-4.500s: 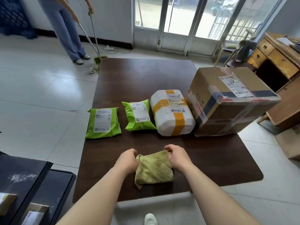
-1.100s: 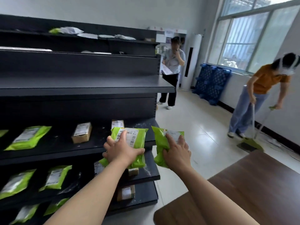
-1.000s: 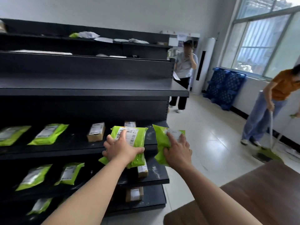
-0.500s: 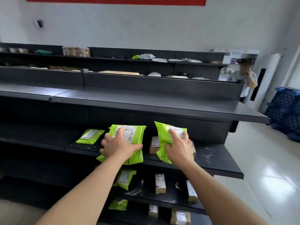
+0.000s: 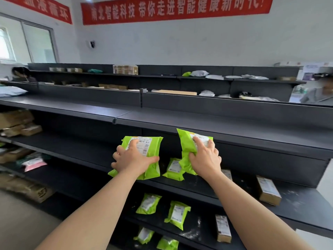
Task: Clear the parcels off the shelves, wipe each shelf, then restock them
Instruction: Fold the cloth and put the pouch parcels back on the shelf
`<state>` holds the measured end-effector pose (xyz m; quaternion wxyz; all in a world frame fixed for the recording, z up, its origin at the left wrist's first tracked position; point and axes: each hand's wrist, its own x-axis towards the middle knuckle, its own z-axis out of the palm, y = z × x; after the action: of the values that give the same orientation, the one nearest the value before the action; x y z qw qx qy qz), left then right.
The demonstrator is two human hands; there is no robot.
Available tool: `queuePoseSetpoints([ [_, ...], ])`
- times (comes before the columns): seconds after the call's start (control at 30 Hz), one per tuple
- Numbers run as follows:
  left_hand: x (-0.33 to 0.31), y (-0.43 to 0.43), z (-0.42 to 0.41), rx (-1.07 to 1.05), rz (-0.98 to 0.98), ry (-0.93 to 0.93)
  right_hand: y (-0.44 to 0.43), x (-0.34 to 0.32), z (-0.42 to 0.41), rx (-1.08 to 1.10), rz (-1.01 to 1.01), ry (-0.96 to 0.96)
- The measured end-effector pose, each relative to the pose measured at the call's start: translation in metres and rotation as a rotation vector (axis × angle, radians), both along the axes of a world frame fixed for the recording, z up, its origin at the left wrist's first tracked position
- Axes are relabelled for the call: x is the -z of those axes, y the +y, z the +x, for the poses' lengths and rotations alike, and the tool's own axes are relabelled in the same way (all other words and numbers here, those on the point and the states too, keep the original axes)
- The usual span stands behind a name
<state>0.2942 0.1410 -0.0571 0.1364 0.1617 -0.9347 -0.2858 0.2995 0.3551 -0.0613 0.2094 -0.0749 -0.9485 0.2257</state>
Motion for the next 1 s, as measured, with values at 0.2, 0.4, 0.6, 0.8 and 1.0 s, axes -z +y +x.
queuePoseSetpoints([
  [0.2,-0.017,-0.036,-0.042,-0.018,0.018,0.026,-0.035,-0.024,-0.044,-0.028,0.043,0.051],
  [0.4,-0.034,-0.048,-0.093,-0.028,0.018,0.062,-0.051,-0.044,-0.097,-0.033,0.07,0.076],
  [0.6,-0.057,-0.052,-0.166,-0.029,0.018,0.108,-0.056,-0.063,-0.171,-0.02,0.072,0.114],
  [0.8,-0.075,-0.051,-0.239,-0.033,0.01,0.155,-0.053,-0.08,-0.244,0.005,0.093,0.098],
  [1.0,-0.078,-0.053,-0.297,0.0,-0.003,0.13,-0.057,-0.083,-0.292,0.037,0.104,0.074],
])
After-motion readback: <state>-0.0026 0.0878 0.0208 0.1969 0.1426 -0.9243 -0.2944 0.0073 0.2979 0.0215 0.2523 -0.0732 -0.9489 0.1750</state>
